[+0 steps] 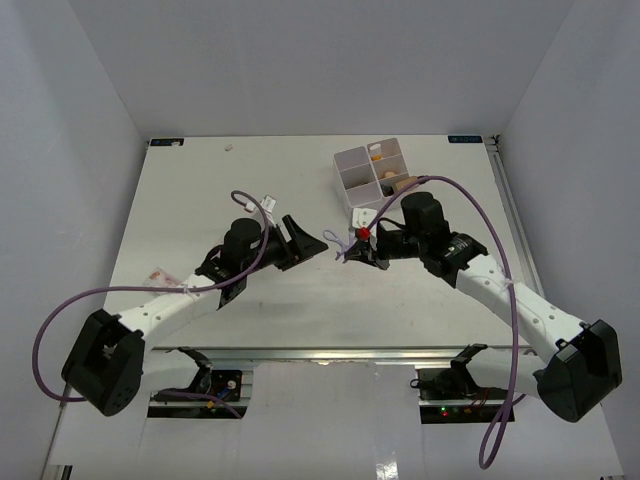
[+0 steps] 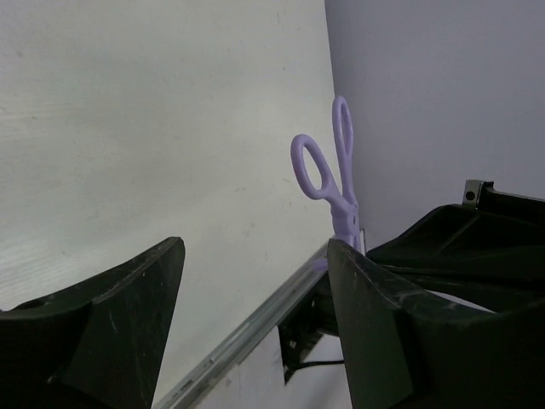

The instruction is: Organize the makeup

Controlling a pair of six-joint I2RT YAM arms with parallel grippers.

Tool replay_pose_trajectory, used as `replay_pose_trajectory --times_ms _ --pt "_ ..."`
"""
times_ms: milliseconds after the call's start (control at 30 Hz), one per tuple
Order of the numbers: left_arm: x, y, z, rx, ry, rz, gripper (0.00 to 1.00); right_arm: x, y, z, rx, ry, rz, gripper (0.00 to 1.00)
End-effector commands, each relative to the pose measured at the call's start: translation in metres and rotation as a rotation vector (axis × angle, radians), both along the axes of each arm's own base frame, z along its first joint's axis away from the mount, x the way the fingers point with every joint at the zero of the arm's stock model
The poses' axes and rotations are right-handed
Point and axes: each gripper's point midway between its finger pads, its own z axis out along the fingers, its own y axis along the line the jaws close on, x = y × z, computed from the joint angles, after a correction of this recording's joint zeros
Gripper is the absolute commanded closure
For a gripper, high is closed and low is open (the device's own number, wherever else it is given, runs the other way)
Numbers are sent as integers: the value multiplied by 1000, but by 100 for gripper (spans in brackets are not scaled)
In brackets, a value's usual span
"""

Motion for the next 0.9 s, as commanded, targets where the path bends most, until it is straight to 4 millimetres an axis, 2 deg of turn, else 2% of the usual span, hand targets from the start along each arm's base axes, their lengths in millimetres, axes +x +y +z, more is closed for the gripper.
replay_pose_trajectory --times_ms 0,267,433,667,867 --pt "-4 -37 48 -200 -30 -172 24 -2 -18 -9 -37 -62 -49 92" --pt "-3 -45 55 -231 -28 -182 25 -10 -23 -10 -20 -68 -51 92" --pt "-1 -47 45 -218 6 -182 32 -11 -23 -2 3 -81 -50 92" --pt "6 -54 36 -199 28 -189 32 -15 -24 6 20 -97 -48 92" --pt "17 -64 36 -197 29 -201 32 -19 -24 8 28 -90 -36 92"
